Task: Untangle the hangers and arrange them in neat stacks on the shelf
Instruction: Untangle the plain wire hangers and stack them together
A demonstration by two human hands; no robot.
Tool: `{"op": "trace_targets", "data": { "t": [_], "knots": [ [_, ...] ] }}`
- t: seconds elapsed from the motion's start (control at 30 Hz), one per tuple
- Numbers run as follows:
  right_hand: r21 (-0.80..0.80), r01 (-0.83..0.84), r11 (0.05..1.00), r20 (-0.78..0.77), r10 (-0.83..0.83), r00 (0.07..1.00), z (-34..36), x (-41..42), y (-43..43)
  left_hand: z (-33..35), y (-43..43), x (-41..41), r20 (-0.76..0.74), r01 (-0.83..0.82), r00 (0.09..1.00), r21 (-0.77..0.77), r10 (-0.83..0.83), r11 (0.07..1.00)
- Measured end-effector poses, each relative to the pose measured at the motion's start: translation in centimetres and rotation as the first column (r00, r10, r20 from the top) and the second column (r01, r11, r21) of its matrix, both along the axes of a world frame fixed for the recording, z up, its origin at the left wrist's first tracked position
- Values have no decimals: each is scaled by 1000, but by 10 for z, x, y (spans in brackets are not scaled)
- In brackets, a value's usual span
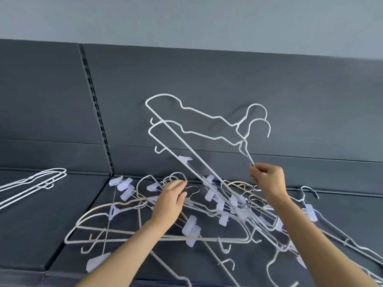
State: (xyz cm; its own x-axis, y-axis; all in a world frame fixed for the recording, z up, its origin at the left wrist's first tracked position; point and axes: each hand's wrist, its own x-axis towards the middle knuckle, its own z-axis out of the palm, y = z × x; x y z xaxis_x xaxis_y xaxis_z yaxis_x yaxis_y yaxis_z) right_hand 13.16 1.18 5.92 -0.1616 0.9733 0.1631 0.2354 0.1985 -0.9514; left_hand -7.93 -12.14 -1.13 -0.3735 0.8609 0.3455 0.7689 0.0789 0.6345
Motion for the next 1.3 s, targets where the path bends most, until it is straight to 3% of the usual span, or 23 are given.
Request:
{"op": "trace_targets", "data": {
  "t": [0.23, 0.37, 0.5, 0.63, 0.93, 1.17, 1.3],
  "knots": [
    [-21, -8, 1000, -158, 4, 987, 1, 20, 16, 4, 28, 1, -72, 32, 997, 48, -28, 998],
    [-56, -19, 998, -189, 8, 982, 10, 29, 18, 10, 43, -3, -241, 81, 969, 116, -52, 990],
    [-73, -47, 996, -204, 31, 978, 18, 26, 23, 32, 63, 9, -336, 266, 905, -30, -261, 963],
    [-87, -41, 995, -225, 21, 974, 22, 24, 28, 36, 77, 14, -199, 307, 917, -204, -346, 930],
    [-2, 103, 995, -196, -101, 975, 21, 29, 35, 42, 66, 10, 86, 327, 944, -121, -318, 937],
    [2, 117, 993, -197, -114, 974, 25, 31, 34, 43, 57, 17, 116, 279, 956, -86, -269, 956],
    [-95, 55, 994, -245, -77, 967, 31, 35, 33, 39, 53, 14, 175, 297, 943, -64, -282, 953]
  ]
}}
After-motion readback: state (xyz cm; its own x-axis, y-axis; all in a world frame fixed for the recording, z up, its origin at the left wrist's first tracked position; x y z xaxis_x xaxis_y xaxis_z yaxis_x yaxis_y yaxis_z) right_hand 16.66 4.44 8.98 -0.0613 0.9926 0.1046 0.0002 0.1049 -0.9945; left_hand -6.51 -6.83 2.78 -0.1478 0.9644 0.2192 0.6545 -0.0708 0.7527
